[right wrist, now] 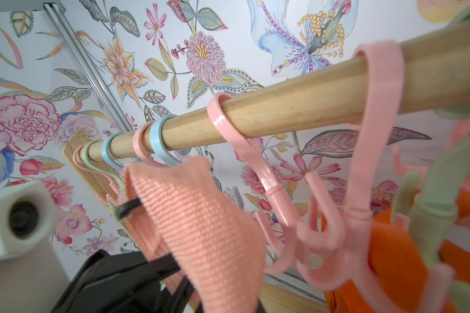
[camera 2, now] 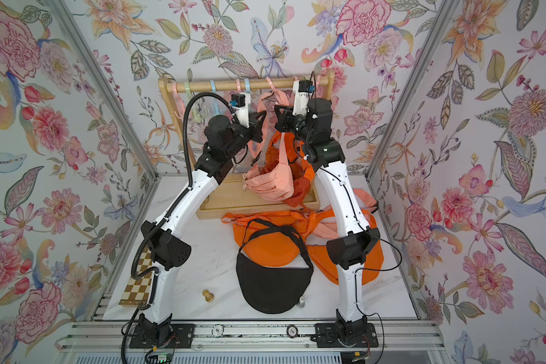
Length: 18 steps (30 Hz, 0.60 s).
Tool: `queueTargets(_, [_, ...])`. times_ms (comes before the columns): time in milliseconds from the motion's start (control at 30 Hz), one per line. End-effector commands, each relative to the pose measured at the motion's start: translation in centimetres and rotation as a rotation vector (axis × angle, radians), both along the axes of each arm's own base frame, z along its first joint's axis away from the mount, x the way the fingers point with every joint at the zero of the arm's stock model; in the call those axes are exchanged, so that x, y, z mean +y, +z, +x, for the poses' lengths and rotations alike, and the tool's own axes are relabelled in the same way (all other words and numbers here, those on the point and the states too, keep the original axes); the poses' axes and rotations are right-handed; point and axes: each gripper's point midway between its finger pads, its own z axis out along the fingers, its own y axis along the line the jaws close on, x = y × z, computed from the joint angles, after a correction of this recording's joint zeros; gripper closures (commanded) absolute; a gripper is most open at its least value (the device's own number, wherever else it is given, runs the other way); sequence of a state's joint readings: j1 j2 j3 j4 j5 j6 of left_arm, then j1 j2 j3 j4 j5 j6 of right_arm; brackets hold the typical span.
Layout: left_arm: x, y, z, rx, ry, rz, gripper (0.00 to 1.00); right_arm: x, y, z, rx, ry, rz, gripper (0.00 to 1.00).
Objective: Take the bag off the hook
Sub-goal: Pick up the bag from the hook.
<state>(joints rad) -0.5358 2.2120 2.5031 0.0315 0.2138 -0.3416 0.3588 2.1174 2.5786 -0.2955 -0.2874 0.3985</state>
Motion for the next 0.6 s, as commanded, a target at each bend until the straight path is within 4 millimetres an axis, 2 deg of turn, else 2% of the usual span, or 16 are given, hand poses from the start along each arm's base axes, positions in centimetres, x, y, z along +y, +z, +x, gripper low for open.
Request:
queueTargets(0, [1.9,4.4,-1.7,-0.074,0.036,-0.064,1.0,0.7,0.7,0.9,-0.036,0.011,0.065,1.0])
queueTargets(133, [2.3,4.9,-2.2,-0.082,0.039,-0.066,1.0,1.7,1.1,0.5,-0.062,0.045,0.071,1.0])
queueTargets(300, [3.5,6.0,-3.5,-0.086,0.067,-0.059,1.0,2.8,1.9,-1.6,-0.081,0.078,0.022,1.0])
queueTargets(400, [5.0,6.8,-4.9,-0.091,0.105,-0.046,1.0,3.3,2.6,-3.5,-0.087,0.099,-0.012,1.0])
queueTargets(567, [8.8,7.9,-8.4,-0.092,0.203,-0.022,1.0,4.6,2.8,-7.3,-0.068,0.151,-0.06,1.0])
